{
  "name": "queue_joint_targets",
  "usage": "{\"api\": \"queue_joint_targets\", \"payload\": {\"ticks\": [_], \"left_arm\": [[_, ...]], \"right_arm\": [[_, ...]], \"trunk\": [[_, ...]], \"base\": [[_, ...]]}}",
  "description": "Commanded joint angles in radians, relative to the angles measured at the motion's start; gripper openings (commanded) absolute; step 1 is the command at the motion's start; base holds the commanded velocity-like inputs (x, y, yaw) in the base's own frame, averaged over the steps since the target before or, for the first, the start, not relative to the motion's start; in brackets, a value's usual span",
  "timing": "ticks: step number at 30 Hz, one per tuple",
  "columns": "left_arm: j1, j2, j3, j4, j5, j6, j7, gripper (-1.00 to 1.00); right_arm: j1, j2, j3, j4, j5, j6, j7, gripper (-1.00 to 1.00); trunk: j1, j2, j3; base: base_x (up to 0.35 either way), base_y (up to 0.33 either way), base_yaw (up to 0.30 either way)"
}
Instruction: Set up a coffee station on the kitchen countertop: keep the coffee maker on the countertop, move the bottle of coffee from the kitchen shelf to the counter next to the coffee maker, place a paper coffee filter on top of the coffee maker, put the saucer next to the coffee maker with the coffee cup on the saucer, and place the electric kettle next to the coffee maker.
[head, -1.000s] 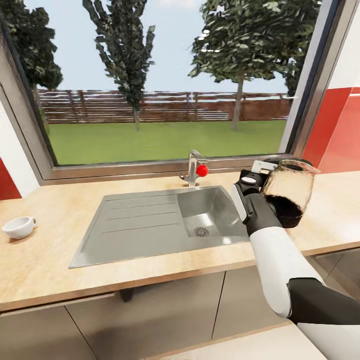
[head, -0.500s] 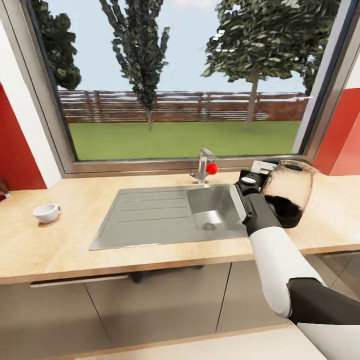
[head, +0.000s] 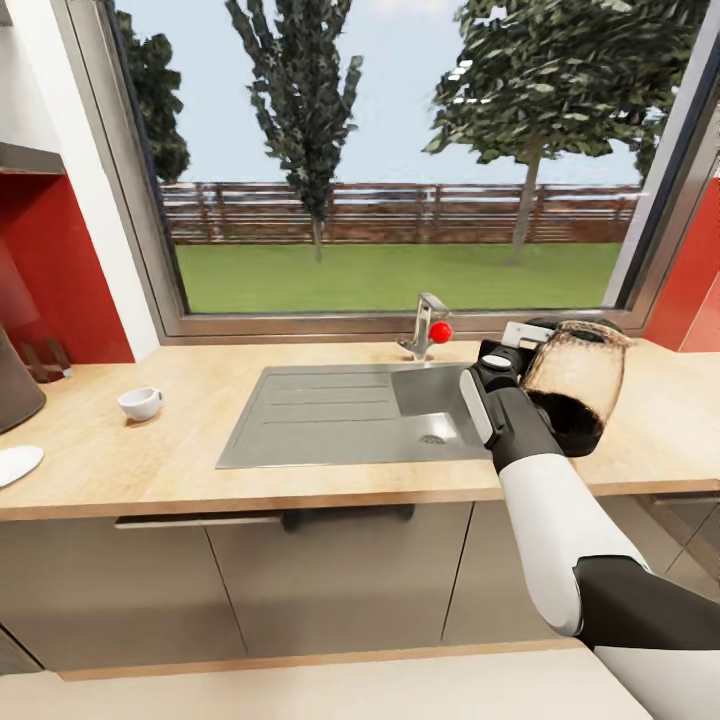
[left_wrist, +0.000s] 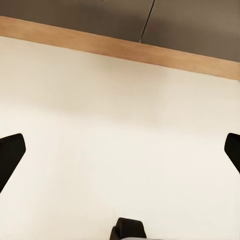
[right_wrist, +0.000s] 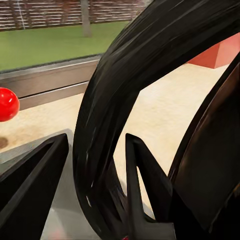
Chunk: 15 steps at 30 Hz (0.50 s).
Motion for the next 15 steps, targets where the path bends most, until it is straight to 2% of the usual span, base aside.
{"api": "queue_joint_targets", "payload": {"ticks": [1, 10, 15], "left_arm": [[0.0, 0.001, -0.002, -0.001, 0.01, -0.001, -0.004, 1.0], [0.0, 0.001, -0.001, -0.002, 0.01, -0.001, -0.004, 1.0], [0.0, 0.001, -0.001, -0.002, 0.01, -0.001, -0.004, 1.0]], "right_arm": [[-0.001, 0.001, 0.0, -0.001, 0.003, 0.006, -0.002, -1.0], [-0.001, 0.002, 0.0, 0.0, 0.002, 0.006, 0.001, -1.0], [-0.001, 0.002, 0.0, 0.0, 0.003, 0.006, 0.001, -1.0]], "trunk": [[0.0, -0.001, -0.001], [0.0, -0.001, -0.001], [0.0, -0.001, -0.001]], "base": [[-0.004, 0.0, 0.0], [0.0, 0.0, 0.004], [0.0, 0.0, 0.165]]}}
